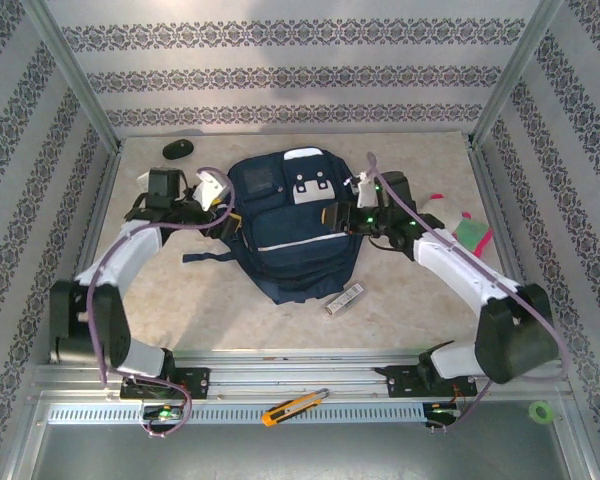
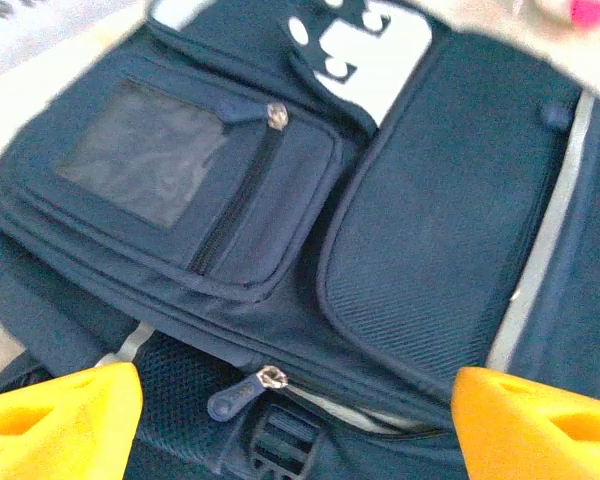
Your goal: Pack books, pencil case, and school supplies into a backpack
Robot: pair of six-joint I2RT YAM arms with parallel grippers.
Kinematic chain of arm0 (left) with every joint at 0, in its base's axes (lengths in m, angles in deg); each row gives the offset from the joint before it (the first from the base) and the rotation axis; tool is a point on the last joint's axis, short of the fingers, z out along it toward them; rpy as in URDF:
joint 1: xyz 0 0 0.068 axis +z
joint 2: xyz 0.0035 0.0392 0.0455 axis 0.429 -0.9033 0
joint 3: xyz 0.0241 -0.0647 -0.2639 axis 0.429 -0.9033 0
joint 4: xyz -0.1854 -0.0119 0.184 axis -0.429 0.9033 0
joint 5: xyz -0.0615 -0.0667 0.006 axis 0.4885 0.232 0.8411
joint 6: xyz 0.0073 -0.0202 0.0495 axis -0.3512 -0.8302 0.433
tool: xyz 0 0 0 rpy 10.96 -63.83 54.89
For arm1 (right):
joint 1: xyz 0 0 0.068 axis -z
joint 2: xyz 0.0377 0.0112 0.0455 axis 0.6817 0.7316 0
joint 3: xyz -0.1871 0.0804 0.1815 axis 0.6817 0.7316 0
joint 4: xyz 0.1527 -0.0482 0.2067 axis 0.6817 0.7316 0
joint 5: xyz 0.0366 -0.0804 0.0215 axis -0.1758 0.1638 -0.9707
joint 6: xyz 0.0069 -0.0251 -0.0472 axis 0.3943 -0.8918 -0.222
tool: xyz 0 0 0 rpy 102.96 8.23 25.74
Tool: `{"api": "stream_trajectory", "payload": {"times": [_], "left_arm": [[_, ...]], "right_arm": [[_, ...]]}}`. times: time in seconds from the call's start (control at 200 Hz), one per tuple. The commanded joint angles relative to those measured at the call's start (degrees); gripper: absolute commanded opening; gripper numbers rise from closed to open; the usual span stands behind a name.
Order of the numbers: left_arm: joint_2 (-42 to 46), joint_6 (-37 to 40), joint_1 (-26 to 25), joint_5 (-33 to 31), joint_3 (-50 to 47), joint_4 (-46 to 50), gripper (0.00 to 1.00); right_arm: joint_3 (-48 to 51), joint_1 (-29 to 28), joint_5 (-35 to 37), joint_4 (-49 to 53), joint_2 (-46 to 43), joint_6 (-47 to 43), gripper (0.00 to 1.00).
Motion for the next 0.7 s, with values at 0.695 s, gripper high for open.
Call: {"api": "stream_trajectory", "payload": {"times": [0.695], "left_arm": [[-26.3,40.3,0.7,-5.4,20.5,24.7,0.44]], "right_arm": [[12.4,-2.6,3.0,0.7,-13.8,2.6,0.45]]}}
